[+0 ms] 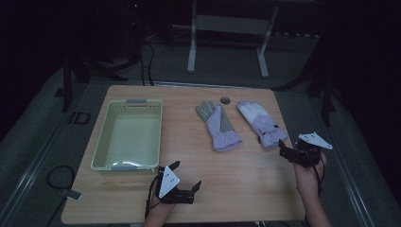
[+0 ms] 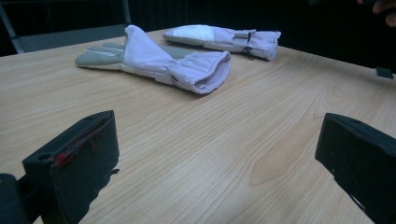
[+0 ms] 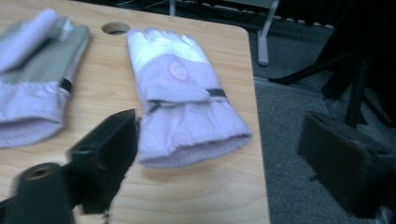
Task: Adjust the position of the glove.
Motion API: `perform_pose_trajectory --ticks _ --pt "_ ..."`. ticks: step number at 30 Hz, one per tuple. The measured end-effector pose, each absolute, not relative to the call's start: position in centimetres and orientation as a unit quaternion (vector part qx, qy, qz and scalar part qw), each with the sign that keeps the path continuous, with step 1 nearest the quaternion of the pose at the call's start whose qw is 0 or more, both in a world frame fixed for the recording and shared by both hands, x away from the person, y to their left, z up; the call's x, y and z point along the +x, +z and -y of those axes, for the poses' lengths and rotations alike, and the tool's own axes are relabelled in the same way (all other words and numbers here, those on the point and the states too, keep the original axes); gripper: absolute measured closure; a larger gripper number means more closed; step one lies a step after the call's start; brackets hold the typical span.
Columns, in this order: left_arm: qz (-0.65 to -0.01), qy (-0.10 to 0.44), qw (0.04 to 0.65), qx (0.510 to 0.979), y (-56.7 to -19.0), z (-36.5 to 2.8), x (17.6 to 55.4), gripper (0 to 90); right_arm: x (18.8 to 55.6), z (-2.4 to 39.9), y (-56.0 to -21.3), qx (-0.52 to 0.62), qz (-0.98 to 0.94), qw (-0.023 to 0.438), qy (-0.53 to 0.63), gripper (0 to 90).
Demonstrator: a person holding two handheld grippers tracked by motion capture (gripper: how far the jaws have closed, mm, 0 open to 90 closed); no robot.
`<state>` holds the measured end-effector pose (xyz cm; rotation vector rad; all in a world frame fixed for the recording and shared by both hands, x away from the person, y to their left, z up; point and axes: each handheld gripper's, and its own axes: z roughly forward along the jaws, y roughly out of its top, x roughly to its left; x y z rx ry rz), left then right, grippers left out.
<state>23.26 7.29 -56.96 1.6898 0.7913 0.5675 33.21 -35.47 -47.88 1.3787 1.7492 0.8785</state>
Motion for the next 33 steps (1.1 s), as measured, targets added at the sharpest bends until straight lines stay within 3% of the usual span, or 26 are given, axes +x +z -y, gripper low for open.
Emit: perform_pose_trajectory --ticks 2,3,9,18,20,33 --pt "-0.335 0.241 0.561 0.718 -57.0 -7.3 23.3 0.0 33.4 35.3 -47.5 0.538 -0.684 0.354 0.342 15.1" --pt "-0.335 0.241 0.561 0.718 -57.0 -7.3 23.3 0.0 33.6 35.1 -47.1 0.535 -0.692 0.342 0.344 19.3" --pt "-0.334 0.240 0.561 0.718 -57.0 -7.3 23.3 0.0 34.5 33.5 -45.6 0.523 -0.702 0.329 0.354 11.4" --pt "-0.333 0.240 0.562 0.718 -57.0 -7.3 23.3 0.0 35.8 29.9 -43.4 0.481 -0.709 0.314 0.409 10.5" --pt "-0.333 0.240 0.562 0.718 -57.0 -7.3 23.3 0.0 36.2 29.1 -43.2 0.476 -0.711 0.312 0.412 14.1" --pt "-0.331 0.238 0.564 0.718 -57.0 -7.3 23.3 0.0 40.3 23.9 -45.4 0.462 -0.744 0.272 0.398 18.8"
